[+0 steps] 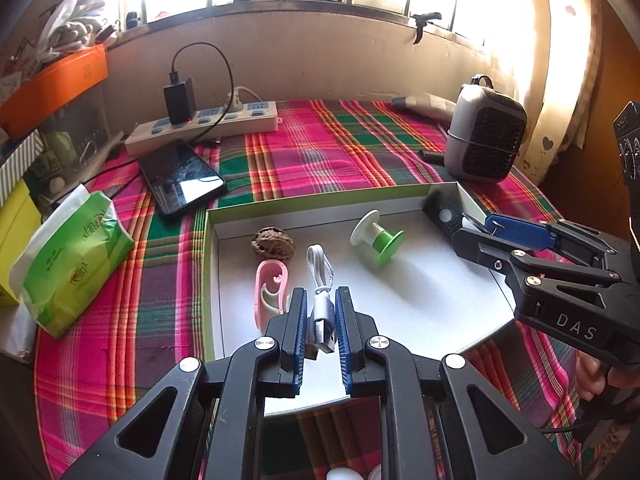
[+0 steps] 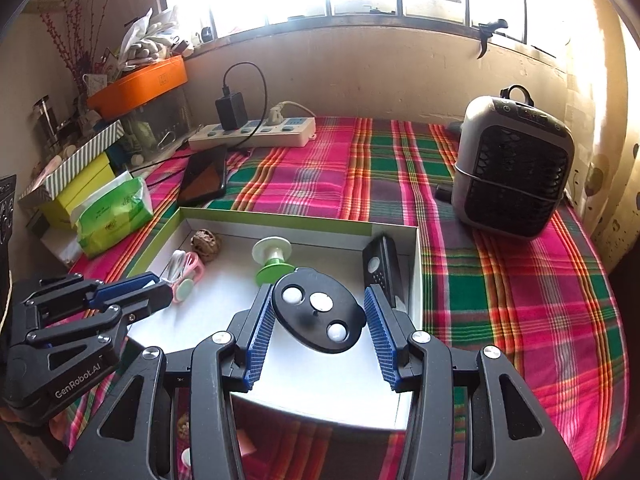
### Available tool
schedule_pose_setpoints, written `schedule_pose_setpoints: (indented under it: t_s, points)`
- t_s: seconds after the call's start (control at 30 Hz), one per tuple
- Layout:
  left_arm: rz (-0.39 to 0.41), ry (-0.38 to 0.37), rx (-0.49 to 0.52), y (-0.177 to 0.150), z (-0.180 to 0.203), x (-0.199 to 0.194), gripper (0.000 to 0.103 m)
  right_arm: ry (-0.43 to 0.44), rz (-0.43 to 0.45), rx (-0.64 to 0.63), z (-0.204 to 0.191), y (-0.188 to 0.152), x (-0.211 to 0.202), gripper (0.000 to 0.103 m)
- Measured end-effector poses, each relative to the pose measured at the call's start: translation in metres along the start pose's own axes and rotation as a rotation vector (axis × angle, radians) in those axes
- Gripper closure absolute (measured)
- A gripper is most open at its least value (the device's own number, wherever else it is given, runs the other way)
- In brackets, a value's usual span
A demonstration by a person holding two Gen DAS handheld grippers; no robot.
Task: Organize objects
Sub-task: 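Lower the cable with the left tool while the right tool lowers the puck into the box, opening both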
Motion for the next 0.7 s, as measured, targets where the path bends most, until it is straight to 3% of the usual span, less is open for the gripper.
schedule_pose_setpoints:
  t_s: [0.7]
  points:
    - [-0.058, 0.008, 0.006, 0.027, -0.001, 0.039, 0.09, 0.001, -0.081, -0.004, 0.008, 0.031, 0.047, 0.056]
Point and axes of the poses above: each gripper's, at about its wrist camera, not at the fingertips, and x roughly the way its jaws point, z to its right, y to its top, the point moved 4 cm from there along x, roughly the way its jaws point, and after that the axes turned 14 degrees about -z, right-handed, at the moved point
